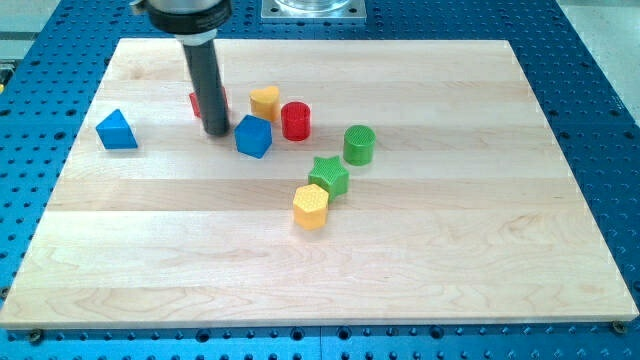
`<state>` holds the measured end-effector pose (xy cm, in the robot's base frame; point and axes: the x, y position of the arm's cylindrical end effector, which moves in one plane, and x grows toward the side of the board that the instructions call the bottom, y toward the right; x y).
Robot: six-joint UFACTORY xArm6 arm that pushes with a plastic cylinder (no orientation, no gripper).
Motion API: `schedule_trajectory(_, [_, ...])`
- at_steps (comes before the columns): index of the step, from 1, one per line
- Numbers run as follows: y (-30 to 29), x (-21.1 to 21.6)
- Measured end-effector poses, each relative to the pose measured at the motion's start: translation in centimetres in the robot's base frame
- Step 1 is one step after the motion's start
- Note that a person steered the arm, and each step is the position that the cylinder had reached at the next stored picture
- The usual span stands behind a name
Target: Move red star above red circle
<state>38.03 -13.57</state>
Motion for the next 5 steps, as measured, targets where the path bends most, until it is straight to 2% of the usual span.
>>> schedule_trajectory(1, [-0.7, 1.2])
schedule_trajectory(2, [-1.3, -1.5])
schedule_trajectory(3, [-1.3, -8.0])
schedule_trajectory(4, [-2.0, -9.0])
schedule_trajectory(5, [-7.0, -9.0])
